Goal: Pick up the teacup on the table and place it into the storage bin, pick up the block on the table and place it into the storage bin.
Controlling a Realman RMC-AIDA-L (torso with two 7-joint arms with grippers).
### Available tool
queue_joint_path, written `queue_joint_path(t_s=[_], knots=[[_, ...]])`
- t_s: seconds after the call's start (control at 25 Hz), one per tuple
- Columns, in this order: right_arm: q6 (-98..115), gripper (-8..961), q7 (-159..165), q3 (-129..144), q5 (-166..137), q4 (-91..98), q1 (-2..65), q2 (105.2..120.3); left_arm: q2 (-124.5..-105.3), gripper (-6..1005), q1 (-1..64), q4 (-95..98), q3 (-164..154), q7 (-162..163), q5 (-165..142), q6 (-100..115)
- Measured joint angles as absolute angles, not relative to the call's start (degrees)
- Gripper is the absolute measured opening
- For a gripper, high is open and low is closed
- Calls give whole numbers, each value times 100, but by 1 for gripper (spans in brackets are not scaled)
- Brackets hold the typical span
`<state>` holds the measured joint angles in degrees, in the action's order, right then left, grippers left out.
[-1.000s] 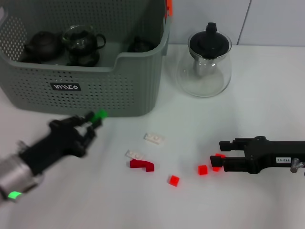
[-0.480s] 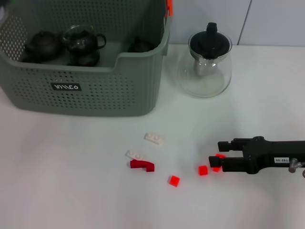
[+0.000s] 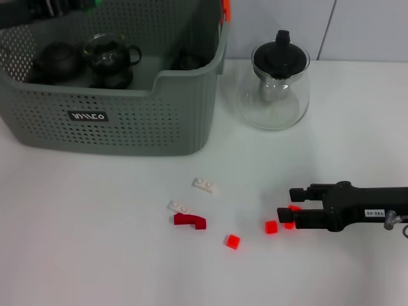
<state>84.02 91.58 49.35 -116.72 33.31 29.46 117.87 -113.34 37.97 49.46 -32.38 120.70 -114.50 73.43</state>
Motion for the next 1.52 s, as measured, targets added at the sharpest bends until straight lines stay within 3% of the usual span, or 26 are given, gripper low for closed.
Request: queue_joint_path(t_s=[0.24, 0.44, 0.68, 0.76, 0.84, 1.0, 1.52], knots=[[8392, 738, 9158, 4933, -11672, 3335, 2961, 11795, -11464, 265, 3750, 5081, -3253, 12044, -11483, 7194], [8392, 736, 9158, 4933, -11672, 3338, 2962, 11795, -11612, 276, 3316, 5125, -3053, 11220, -10294, 7914], [8393, 738, 9158, 4913, -11672, 3340, 2962, 11794, -11812, 515, 2547, 4734, -3079, 9137, -9625, 9967], [8393, 737, 9158, 4909, -11672, 3338, 2962, 11795, -11953, 758, 2280, 4671, -3148, 8575, -10064, 10287], [8392, 736, 9158, 4905, -11672, 3335, 2969, 11795, -12158, 792, 1981, 4638, -3154, 8064, -10546, 10226], [8389, 735, 9163, 4904, -11672, 3332, 2997, 11795, -12378, 859, 1666, 4260, -3153, 7094, -11153, 10053], [8375, 737, 9185, 4904, -11673, 3331, 3058, 11804, -12431, 611, 1966, 2352, -3156, 4456, -11407, 8438]])
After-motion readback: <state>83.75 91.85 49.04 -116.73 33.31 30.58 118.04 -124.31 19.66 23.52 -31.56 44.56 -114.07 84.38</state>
